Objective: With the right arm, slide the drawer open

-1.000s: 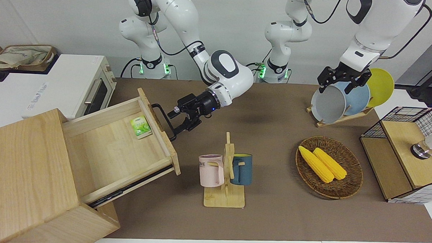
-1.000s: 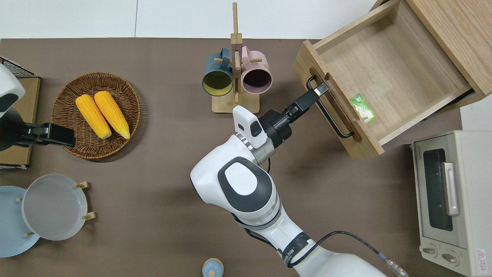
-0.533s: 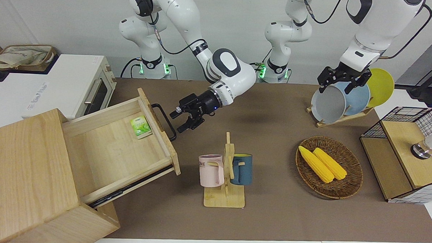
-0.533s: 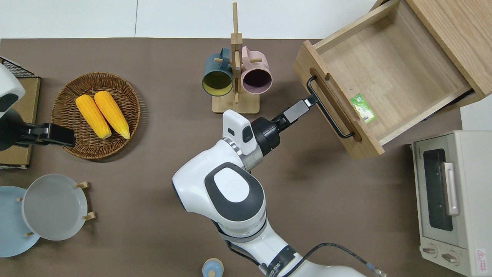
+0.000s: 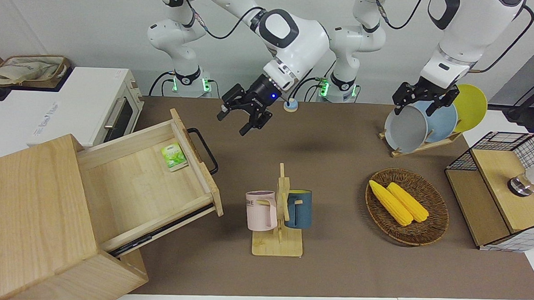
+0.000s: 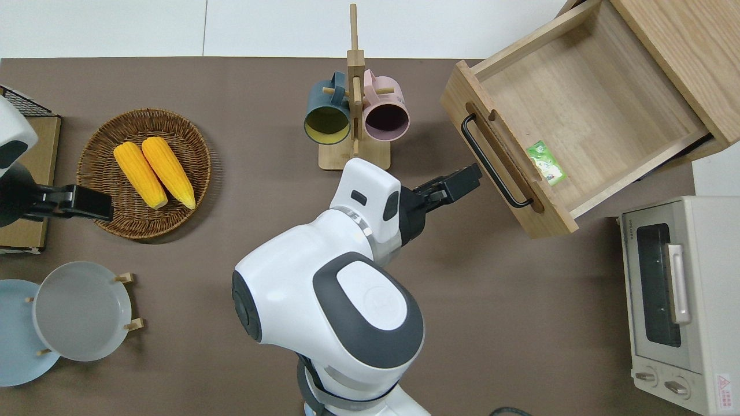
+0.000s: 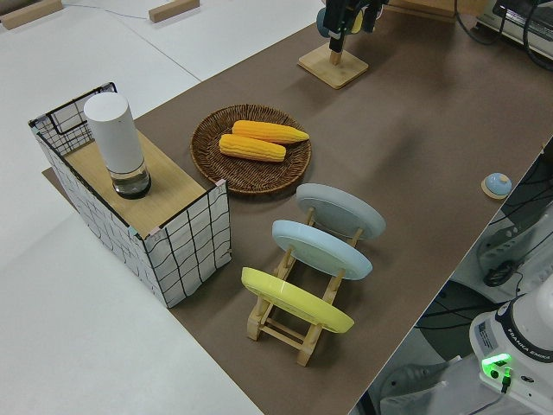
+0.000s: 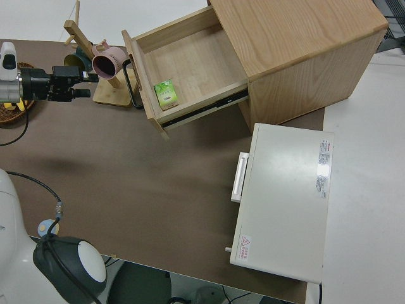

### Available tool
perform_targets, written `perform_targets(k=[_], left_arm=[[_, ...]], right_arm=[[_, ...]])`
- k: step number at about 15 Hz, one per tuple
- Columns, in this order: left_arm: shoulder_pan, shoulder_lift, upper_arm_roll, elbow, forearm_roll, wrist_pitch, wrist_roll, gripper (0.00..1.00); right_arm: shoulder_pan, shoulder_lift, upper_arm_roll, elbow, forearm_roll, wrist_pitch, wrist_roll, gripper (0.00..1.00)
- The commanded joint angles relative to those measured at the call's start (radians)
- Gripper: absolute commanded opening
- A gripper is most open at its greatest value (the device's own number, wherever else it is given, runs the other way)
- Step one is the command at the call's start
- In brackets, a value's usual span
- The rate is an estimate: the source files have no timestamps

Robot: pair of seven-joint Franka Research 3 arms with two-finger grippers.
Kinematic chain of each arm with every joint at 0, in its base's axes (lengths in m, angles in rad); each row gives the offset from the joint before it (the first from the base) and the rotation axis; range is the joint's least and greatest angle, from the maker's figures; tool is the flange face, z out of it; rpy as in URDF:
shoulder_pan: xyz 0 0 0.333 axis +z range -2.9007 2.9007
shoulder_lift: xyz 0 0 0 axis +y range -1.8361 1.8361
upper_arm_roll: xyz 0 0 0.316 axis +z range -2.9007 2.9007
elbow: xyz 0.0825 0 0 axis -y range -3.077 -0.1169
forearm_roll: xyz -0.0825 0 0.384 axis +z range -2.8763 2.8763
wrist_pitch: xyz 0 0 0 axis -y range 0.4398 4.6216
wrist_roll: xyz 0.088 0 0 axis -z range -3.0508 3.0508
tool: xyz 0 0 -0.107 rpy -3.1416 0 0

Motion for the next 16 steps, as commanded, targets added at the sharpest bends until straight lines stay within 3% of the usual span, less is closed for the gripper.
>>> perform_targets(k=[1, 8, 16], left_arm=[[0.004, 0.011, -0.006, 0.024, 0.017, -0.02, 0.01, 0.99], [0.004, 0.011, -0.006, 0.024, 0.017, -0.02, 0.01, 0.99], [0.004, 0.011, -0.006, 0.024, 0.017, -0.02, 0.01, 0.99]], right_arm=[[-0.098, -0.099, 0.013, -0.007, 0.211, 0.017, -0.032, 0.99], [-0.368, -0.219, 0.016, -0.007, 0.642, 0.057, -0.173, 0.99], [-0.623, -0.222, 0.014, -0.009, 0.891, 0.058, -0.414, 0.99]])
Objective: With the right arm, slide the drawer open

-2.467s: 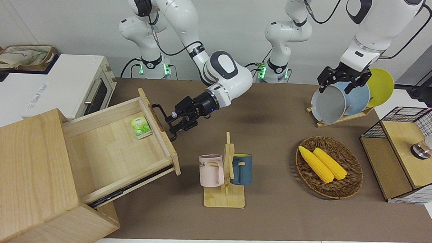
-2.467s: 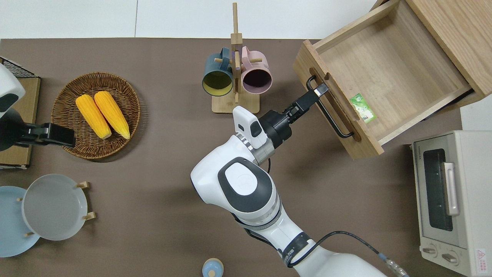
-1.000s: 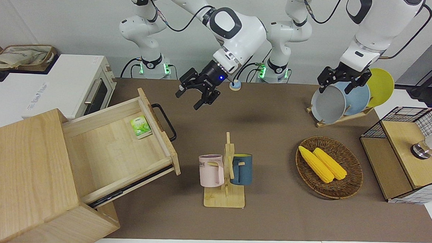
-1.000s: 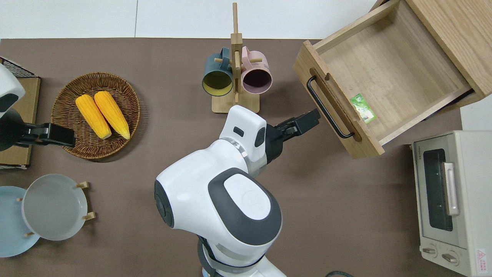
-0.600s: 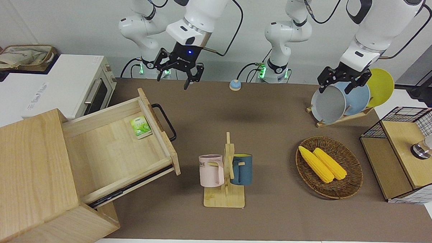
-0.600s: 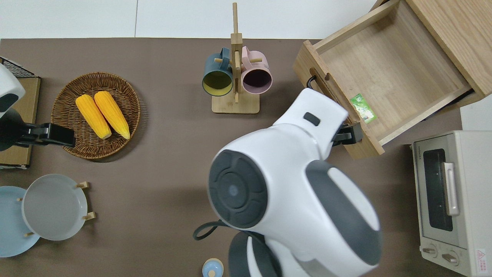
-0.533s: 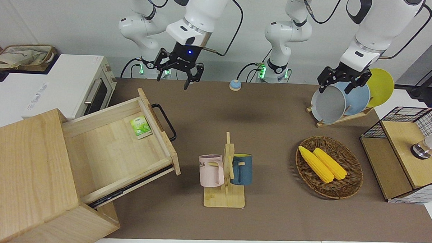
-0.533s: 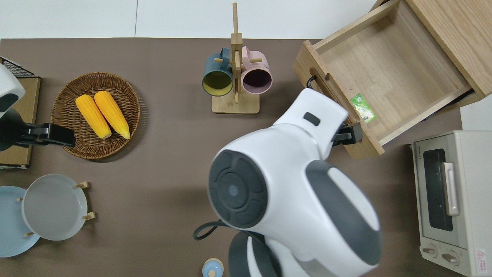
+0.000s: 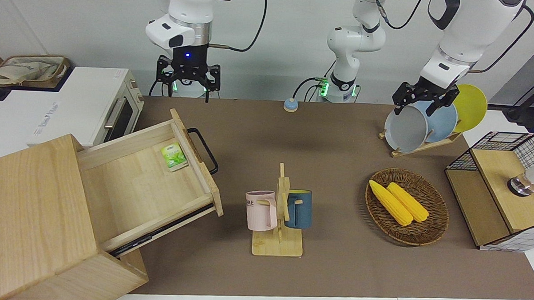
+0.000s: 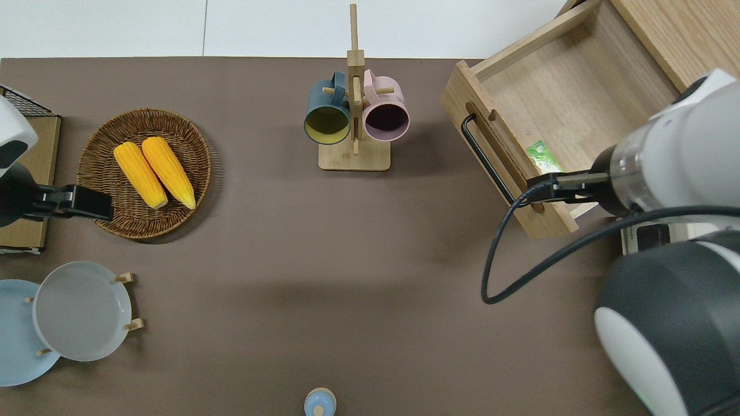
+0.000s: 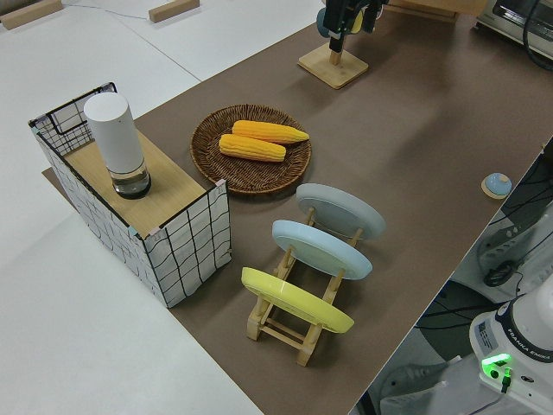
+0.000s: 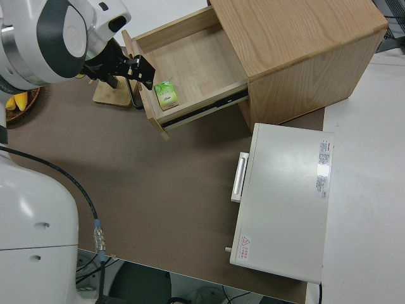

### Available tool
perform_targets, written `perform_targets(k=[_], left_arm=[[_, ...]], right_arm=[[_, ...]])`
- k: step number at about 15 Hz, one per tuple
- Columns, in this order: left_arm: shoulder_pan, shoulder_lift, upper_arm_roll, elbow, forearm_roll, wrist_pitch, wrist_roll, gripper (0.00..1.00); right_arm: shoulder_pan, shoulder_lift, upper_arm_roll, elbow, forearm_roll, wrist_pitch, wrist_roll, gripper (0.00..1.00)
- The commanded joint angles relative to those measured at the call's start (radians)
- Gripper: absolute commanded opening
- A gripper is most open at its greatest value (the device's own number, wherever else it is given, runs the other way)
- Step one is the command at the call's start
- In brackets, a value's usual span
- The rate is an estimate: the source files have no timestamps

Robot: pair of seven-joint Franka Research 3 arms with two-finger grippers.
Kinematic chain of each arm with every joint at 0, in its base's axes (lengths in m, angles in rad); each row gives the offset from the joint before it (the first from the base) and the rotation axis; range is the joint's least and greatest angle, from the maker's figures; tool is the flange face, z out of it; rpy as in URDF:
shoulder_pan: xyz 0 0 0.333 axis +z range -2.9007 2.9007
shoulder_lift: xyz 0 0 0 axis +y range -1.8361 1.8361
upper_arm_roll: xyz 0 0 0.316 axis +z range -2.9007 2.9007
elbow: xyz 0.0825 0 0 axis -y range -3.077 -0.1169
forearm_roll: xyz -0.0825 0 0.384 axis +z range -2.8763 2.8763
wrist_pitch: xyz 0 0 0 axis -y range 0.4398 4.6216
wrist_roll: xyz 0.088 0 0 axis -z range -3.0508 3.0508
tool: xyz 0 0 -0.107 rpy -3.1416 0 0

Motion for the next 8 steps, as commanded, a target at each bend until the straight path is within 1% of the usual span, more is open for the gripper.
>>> perform_targets(k=[1, 3, 5, 8], left_arm=[[0.004, 0.011, -0.006, 0.024, 0.017, -0.02, 0.01, 0.99], [0.004, 0.011, -0.006, 0.026, 0.017, -0.02, 0.01, 0.99], [0.004, 0.011, -0.006, 0.026, 0.017, -0.02, 0.01, 0.99], [0.004, 0.011, -0.006, 0.026, 0.017, -0.02, 0.01, 0.99]], right_arm=[[-0.111, -0.002, 0.016, -0.017, 0.099, 0.025, -0.103, 0.99], [-0.132, 0.005, 0.016, -0.018, 0.098, 0.027, -0.135, 0.99], [-0.139, 0.024, 0.013, -0.018, 0.1, 0.027, -0.14, 0.99], [-0.147, 0.034, 0.01, -0.018, 0.086, 0.025, -0.14, 0.99]])
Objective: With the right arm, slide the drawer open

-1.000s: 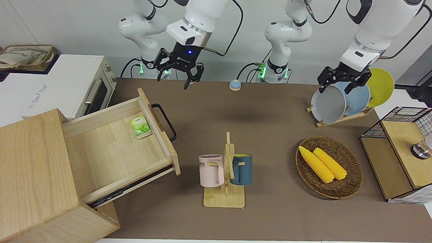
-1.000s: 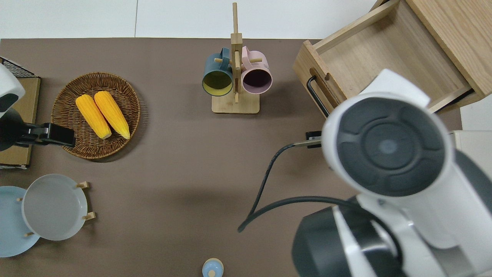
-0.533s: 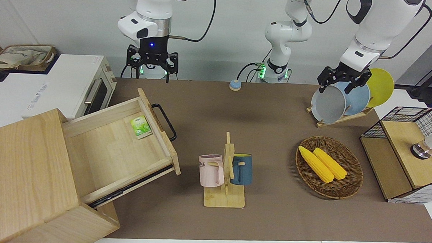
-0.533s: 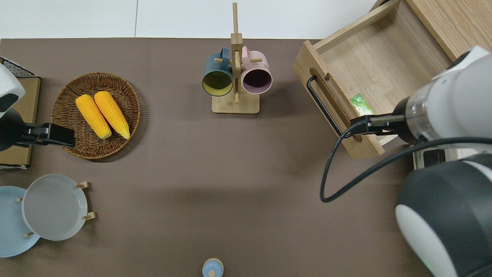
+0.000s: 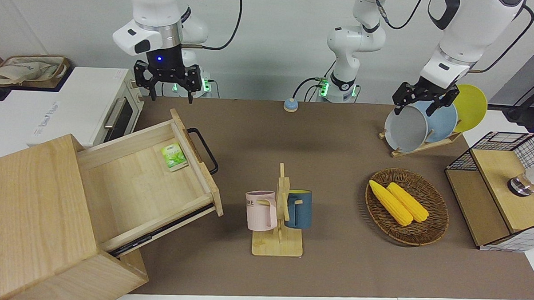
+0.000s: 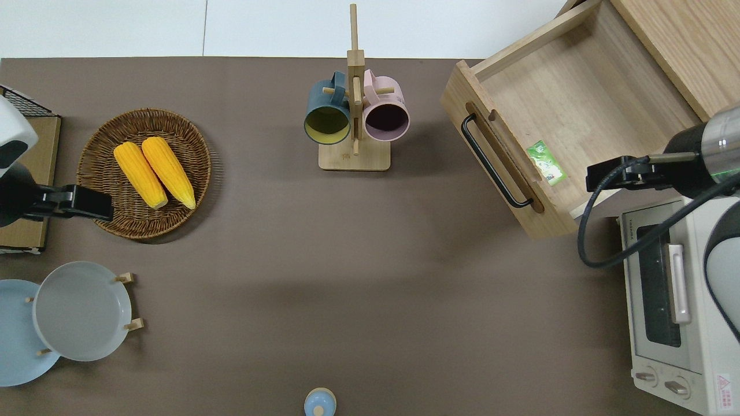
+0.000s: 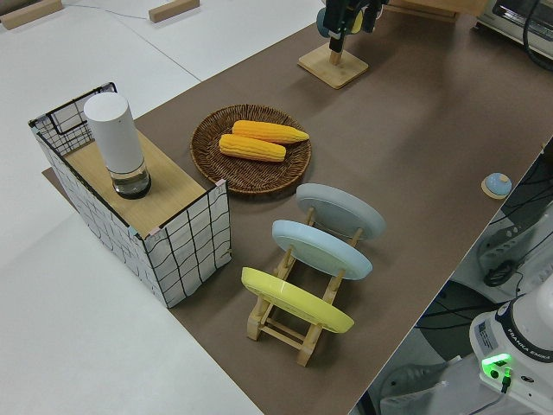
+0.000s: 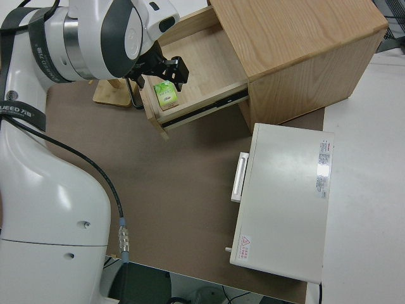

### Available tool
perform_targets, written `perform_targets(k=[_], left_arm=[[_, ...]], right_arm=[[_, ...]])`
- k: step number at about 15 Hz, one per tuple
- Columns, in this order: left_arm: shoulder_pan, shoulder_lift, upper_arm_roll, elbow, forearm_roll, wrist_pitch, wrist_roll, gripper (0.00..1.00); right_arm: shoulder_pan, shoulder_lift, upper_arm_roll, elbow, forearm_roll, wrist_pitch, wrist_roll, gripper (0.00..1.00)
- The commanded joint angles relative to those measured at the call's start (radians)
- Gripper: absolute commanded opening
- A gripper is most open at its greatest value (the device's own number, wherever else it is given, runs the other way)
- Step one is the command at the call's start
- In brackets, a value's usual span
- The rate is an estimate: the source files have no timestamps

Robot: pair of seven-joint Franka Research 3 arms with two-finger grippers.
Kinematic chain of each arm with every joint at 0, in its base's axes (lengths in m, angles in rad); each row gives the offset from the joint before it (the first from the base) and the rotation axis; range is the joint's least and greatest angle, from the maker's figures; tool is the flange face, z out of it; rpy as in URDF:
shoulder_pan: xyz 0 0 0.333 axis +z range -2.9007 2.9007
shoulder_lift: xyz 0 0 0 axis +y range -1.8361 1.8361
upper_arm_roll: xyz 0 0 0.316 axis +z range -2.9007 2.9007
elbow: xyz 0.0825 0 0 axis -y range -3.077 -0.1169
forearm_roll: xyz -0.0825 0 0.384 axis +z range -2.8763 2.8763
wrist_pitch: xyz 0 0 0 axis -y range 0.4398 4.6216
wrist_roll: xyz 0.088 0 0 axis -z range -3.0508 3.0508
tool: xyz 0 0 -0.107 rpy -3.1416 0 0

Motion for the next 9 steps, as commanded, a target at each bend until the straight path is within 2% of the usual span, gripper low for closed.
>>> perform_targets(k=[1, 5, 9], left_arm=[[0.004, 0.011, -0.006, 0.026, 0.017, -0.02, 0.01, 0.99], [0.004, 0.011, -0.006, 0.026, 0.017, -0.02, 0.01, 0.99], [0.004, 0.011, -0.006, 0.024, 0.017, -0.02, 0.01, 0.99]], right_arm=[[-0.026, 0.012, 0.011, -0.012, 0.018, 0.019, -0.029, 0.99], [-0.009, 0.027, 0.011, -0.012, -0.06, 0.019, -0.028, 0.99], [-0.008, 0.029, 0.012, -0.012, -0.062, 0.019, -0.022, 0.99]])
